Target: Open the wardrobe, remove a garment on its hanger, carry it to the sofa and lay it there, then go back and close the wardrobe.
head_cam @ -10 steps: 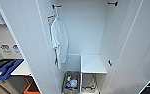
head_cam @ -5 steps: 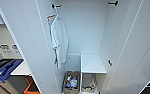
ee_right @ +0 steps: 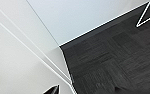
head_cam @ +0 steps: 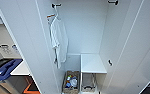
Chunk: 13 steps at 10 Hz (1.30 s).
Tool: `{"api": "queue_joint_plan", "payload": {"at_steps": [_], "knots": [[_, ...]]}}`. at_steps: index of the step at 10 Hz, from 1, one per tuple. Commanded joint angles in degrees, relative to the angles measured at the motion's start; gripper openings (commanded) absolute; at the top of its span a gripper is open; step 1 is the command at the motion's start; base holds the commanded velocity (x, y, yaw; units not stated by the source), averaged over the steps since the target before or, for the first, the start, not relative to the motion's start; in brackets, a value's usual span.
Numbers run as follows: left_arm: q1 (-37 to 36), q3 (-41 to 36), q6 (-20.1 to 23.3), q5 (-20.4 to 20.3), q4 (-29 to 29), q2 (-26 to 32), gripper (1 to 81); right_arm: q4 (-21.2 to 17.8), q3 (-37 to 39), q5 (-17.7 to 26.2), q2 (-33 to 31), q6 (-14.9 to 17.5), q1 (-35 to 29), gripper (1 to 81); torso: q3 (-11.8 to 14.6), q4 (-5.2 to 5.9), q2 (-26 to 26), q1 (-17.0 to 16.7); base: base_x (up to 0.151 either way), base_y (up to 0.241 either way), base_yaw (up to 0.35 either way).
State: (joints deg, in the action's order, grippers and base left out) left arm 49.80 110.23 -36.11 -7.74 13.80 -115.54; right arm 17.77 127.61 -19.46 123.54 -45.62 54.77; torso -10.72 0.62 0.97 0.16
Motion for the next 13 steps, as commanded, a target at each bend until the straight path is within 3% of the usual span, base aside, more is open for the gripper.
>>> {"api": "queue_joint_plan", "payload": {"at_steps": [1,3,4,6,9,13], "knots": [[-15.99,-0.27,-1.86,15.72,0.35,-0.55,81.1,-0.11,3.94,5.21,-5.12,-7.01,-12.25,81.1,0.0,0.0,0.0,0.0,0.0,0.0,0.0],[-21.01,0.34,-1.86,21.79,0.01,-4.26,81.1,-0.19,5.97,8.27,-3.81,-9.66,-17.36,81.1,-0.02,0.0,-0.02,0.02,0.0,0.0,0.0],[-21.97,0.78,-1.86,21.89,-0.35,-5.49,81.1,-0.81,6.15,10.14,-2.48,-9.93,-20.16,81.1,-0.04,0.0,-0.04,0.05,0.0,0.0,0.0],[-21.98,2.45,-1.95,23.03,-0.62,-8.83,81.1,-1.07,3.16,12.34,1.21,-13.97,-22.46,81.1,-0.09,0.0,-0.09,0.09,0.0,0.0,0.0],[-20.92,3.24,-1.86,23.21,-0.35,-15.85,81.1,0.15,-6.93,11.99,11.03,-14.68,-18.09,81.1,-0.13,0.0,-0.13,0.13,0.0,0.0,0.0],[-16.89,8.68,-1.68,23.21,0.61,-27.98,81.1,7.09,-12.66,11.46,20.19,-14.41,-11.57,81.1,-0.15,0.0,-0.15,0.13,0.0,0.0,0.0]]}}
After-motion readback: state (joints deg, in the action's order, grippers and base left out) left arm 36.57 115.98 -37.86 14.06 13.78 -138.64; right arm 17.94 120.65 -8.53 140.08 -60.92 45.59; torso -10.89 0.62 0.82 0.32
